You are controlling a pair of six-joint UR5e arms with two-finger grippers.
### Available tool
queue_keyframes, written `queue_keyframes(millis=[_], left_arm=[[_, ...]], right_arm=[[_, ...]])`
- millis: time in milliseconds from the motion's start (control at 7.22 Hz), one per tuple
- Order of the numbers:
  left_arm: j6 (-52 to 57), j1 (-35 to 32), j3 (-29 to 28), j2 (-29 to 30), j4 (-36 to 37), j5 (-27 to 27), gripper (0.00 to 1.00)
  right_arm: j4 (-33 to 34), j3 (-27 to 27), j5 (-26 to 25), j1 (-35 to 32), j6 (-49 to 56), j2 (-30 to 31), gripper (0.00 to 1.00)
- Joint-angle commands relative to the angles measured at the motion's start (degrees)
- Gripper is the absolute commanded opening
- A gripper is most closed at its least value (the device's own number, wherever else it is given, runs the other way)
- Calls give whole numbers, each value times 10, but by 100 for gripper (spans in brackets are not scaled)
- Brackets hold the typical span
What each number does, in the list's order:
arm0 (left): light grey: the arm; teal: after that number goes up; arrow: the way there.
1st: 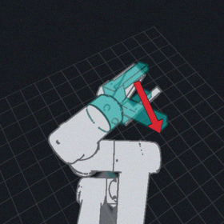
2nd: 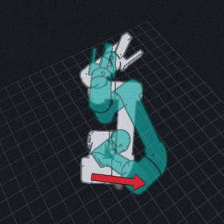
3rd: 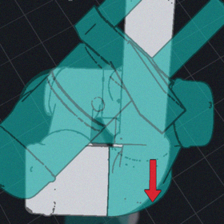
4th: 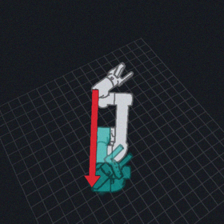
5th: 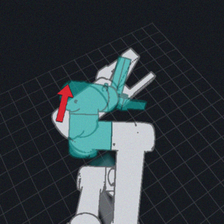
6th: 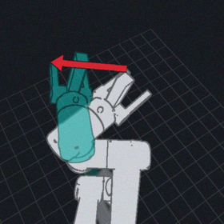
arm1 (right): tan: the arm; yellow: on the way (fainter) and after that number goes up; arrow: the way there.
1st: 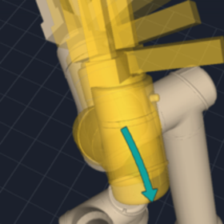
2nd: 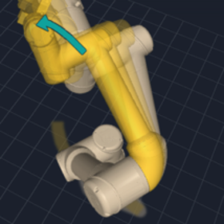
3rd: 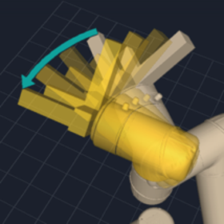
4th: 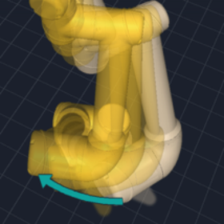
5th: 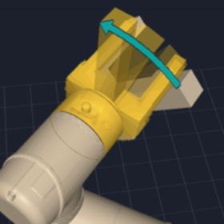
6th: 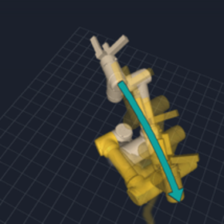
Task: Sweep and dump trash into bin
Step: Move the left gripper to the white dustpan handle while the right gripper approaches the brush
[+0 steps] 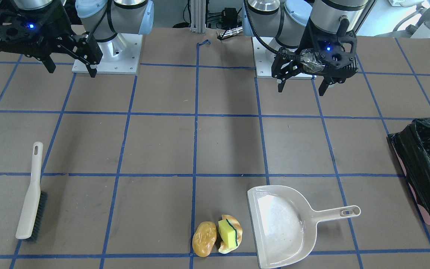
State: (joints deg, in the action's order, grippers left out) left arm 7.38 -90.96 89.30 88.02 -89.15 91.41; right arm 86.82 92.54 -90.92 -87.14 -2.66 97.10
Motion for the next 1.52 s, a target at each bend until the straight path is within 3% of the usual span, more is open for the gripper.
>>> queue_keyframes(millis=[0,138,554,692,831,1385], left_arm=[[79,21,2,7,3,1,100],[119,38,13,16,6,-1,100],[292,62,64,42,66,-4,100],[354,102,83,54,121,-5,100],[439,146,95,70,146,-11,100],[775,160,76,151,231,-12,100]], right_arm=[[-6,4,-20,9,50,-2,100],[-4,5,-39,21,74,-4,100],[2,5,-28,112,202,-35,100],[18,6,-30,150,248,-61,100],[90,6,-35,161,282,-95,100],[185,25,-29,165,296,-196,100]])
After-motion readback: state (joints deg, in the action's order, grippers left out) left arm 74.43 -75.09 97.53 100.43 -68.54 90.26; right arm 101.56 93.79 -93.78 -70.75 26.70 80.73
